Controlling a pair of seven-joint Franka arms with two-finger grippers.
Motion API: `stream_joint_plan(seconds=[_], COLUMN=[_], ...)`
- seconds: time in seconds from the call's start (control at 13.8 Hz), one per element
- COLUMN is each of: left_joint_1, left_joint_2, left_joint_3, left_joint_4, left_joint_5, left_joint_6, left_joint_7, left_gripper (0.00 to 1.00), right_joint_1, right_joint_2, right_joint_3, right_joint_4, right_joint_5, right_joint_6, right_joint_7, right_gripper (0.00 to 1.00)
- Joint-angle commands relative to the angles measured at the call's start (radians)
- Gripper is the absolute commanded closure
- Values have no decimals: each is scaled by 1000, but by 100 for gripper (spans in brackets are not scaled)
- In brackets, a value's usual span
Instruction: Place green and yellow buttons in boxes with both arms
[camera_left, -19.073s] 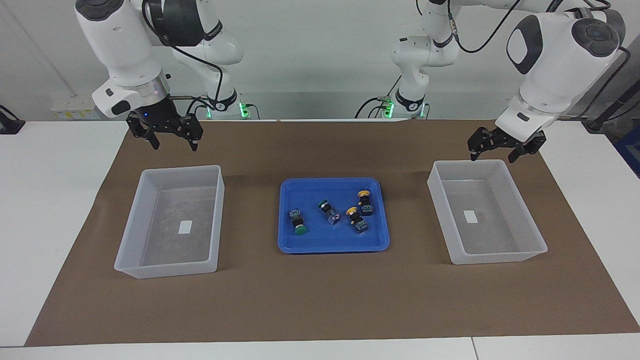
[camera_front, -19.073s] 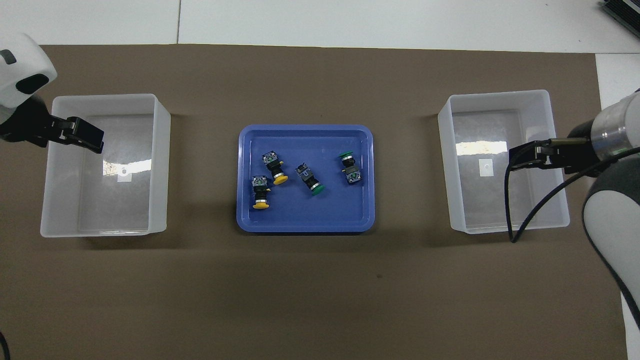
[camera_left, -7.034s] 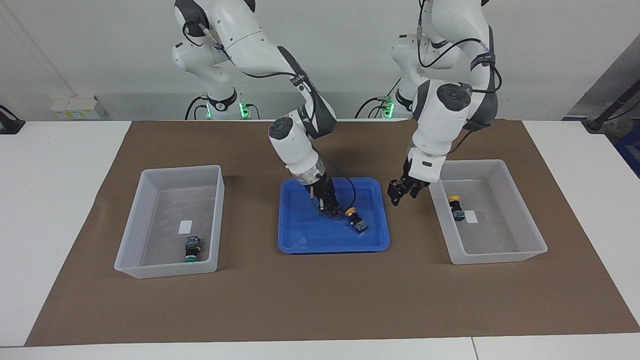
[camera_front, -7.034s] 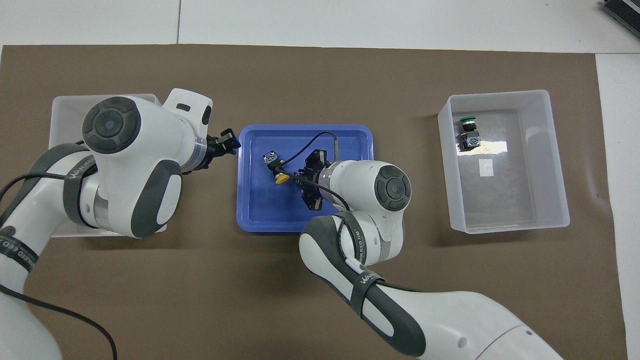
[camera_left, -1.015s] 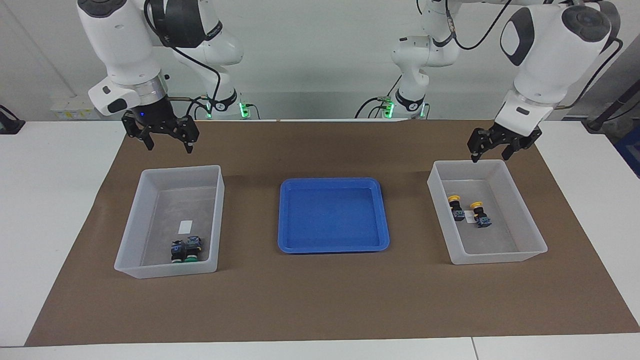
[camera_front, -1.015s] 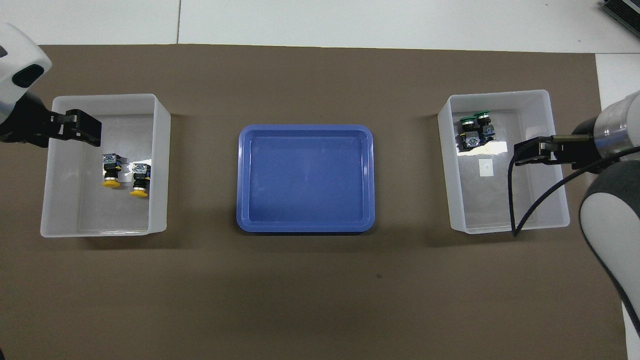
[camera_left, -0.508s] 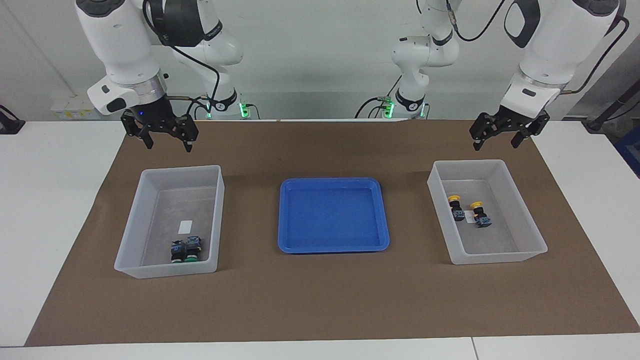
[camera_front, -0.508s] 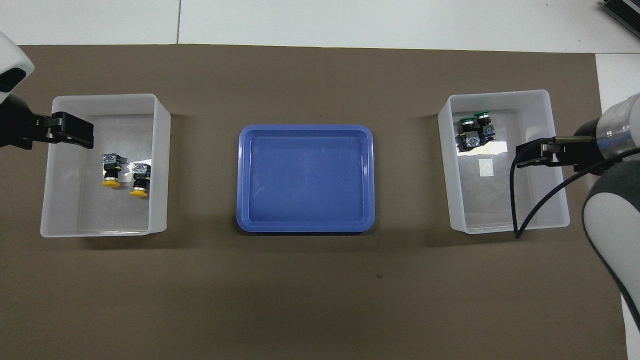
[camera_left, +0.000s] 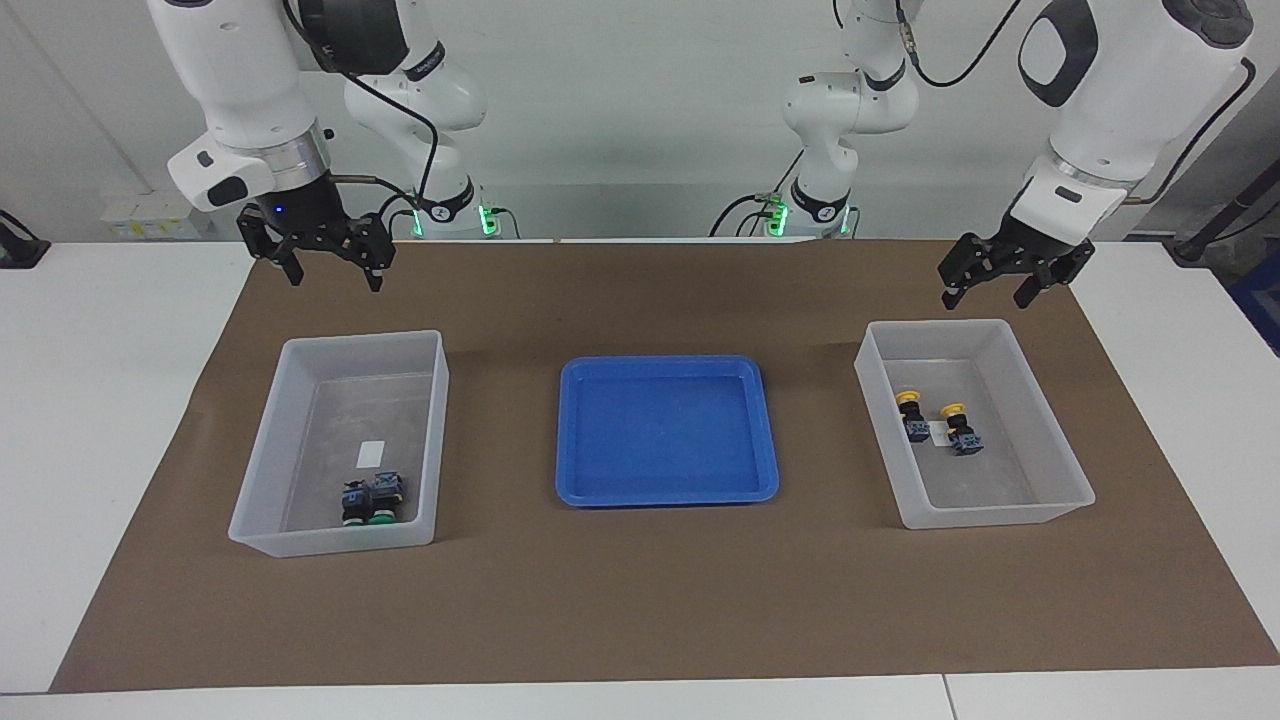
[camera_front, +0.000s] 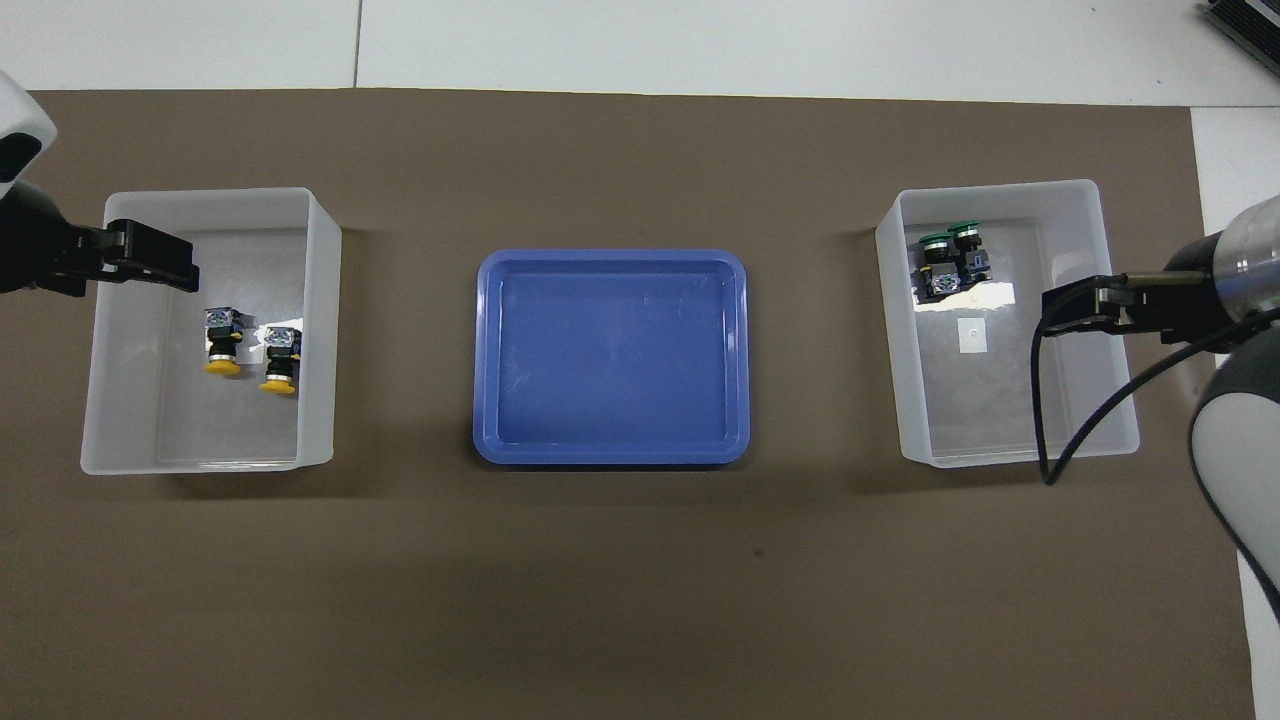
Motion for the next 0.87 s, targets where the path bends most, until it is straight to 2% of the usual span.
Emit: stream_joint_plan(seconds=[0.0,0.8], left_joint_1=[1,28], left_joint_2=[-36,-48], left_joint_3=[2,5], left_joint_4=[-44,-67], left_joint_5=[-14,-8], left_joint_6=[18,20], left_joint_7=[9,9], left_gripper=[0,0], right_joint_1=[-13,-3], right_joint_2=[-11,-34], right_joint_3=[4,2], right_joint_4=[-8,-54], right_joint_5=[55,14], right_joint_6=[-9,25], right_joint_7=[-27,-45], right_gripper=[0,0])
